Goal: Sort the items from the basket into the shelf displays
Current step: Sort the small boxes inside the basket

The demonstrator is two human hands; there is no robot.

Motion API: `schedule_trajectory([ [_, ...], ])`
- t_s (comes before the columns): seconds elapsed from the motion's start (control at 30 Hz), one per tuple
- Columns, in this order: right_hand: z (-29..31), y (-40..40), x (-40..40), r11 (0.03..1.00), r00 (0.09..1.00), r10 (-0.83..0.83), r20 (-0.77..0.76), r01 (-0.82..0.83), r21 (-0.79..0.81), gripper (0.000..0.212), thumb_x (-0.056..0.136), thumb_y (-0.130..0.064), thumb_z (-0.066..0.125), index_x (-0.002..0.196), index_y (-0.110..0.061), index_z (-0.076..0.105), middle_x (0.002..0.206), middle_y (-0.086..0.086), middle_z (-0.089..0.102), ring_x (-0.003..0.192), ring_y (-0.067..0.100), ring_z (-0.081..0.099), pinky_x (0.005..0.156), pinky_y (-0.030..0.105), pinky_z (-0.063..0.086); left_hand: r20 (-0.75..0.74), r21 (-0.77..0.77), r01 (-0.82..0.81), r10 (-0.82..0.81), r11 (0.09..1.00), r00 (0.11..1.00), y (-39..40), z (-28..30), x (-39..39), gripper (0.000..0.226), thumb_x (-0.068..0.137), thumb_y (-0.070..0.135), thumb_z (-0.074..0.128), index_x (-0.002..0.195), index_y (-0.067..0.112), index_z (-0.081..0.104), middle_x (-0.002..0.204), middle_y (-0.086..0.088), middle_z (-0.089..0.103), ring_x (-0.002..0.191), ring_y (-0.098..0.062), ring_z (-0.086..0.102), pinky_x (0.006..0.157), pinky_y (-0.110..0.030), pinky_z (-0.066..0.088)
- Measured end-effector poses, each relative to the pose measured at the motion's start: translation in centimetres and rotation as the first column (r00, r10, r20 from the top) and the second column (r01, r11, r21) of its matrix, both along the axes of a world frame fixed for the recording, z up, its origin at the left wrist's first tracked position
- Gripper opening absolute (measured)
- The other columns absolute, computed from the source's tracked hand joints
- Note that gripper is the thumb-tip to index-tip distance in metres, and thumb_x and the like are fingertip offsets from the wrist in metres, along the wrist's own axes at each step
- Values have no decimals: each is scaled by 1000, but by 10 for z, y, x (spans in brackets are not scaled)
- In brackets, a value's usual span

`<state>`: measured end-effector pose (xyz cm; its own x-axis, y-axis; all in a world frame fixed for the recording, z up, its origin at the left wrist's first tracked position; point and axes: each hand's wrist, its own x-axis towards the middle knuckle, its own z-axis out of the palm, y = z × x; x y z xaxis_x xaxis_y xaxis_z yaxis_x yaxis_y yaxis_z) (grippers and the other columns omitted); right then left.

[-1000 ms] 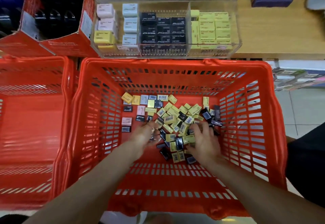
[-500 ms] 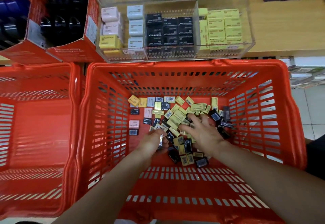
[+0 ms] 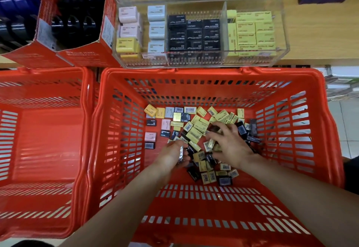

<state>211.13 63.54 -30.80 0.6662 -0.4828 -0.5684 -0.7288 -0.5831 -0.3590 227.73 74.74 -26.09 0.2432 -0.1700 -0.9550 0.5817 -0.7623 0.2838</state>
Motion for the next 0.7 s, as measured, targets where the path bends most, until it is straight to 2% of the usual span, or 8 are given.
schedule_trajectory([
  [0.1, 10, 5, -8, 891, 878, -429, 211, 374, 258, 42, 77, -21, 79, 107, -41, 58, 142, -7, 37, 131, 26, 39, 110, 52, 37, -25, -41, -6, 5, 999, 1000, -6, 1, 0, 12, 98, 18, 54, 95, 11, 64, 74, -4, 59, 69, -16, 61, 71, -30, 59],
  [0.2, 40, 5, -2, 530, 538, -821, 189, 596, 604, 35, 78, -17, 80, 99, -40, 64, 119, -3, 61, 93, 10, 69, 81, 44, 59, -84, -122, -75, 65, 990, 994, -13, 13, -3, 19, 99, 20, 51, 89, 13, 65, 69, -1, 59, 69, -16, 59, 70, -32, 58],
  [0.3, 80, -1, 4, 159, 299, -954, 9, 480, 863, 38, 81, -14, 78, 112, -32, 65, 123, 6, 64, 99, 13, 70, 72, 37, 60, -134, -206, -147, 121, 967, 984, -23, 41, -5, 22, 99, 30, 53, 89, 14, 63, 73, 0, 59, 70, -16, 57, 66, -32, 56],
  [0.37, 116, -6, 6, 15, 250, -965, -74, 338, 941, 52, 80, -16, 77, 128, -25, 57, 131, 10, 60, 111, 24, 65, 78, 38, 57, -163, -254, -184, 146, 950, 976, -28, 69, -5, 22, 98, 34, 55, 93, 14, 63, 70, 0, 59, 69, -16, 57, 65, -32, 57],
  [0.43, 161, -9, 8, -38, 261, -961, -92, 205, 978, 54, 79, -17, 75, 129, -23, 56, 130, 11, 57, 106, 28, 65, 76, 39, 56, -183, -300, -215, 165, 929, 969, -32, 102, -2, 23, 97, 36, 58, 96, 13, 62, 71, -1, 58, 70, -17, 58, 65, -33, 56],
  [0.53, 236, -9, 12, 162, 387, -916, 101, 128, 978, 35, 83, -15, 71, 114, -25, 62, 113, 9, 63, 96, 26, 67, 74, 38, 56, -221, -393, -269, 194, 879, 956, -33, 166, 2, 30, 97, 41, 57, 99, 11, 62, 74, -3, 56, 72, -19, 57, 69, -37, 56],
  [0.63, 305, -5, 17, 658, 621, -648, 441, 166, 734, 37, 84, -20, 75, 112, -39, 61, 108, -12, 66, 92, 18, 70, 76, 36, 59, -325, -520, -299, 137, 800, 936, -29, 230, 2, 43, 98, 49, 49, 103, 10, 66, 81, -7, 67, 75, -23, 65, 66, -38, 59],
  [0.7, 343, 2, 25, 882, 710, -389, 586, 104, 460, 39, 80, -27, 76, 110, -44, 57, 103, -24, 62, 90, 6, 66, 76, 23, 55, -407, -587, -312, 61, 747, 911, -27, 264, -1, 58, 97, 54, 43, 107, 7, 75, 102, -14, 74, 87, -28, 72, 78, -42, 59],
])
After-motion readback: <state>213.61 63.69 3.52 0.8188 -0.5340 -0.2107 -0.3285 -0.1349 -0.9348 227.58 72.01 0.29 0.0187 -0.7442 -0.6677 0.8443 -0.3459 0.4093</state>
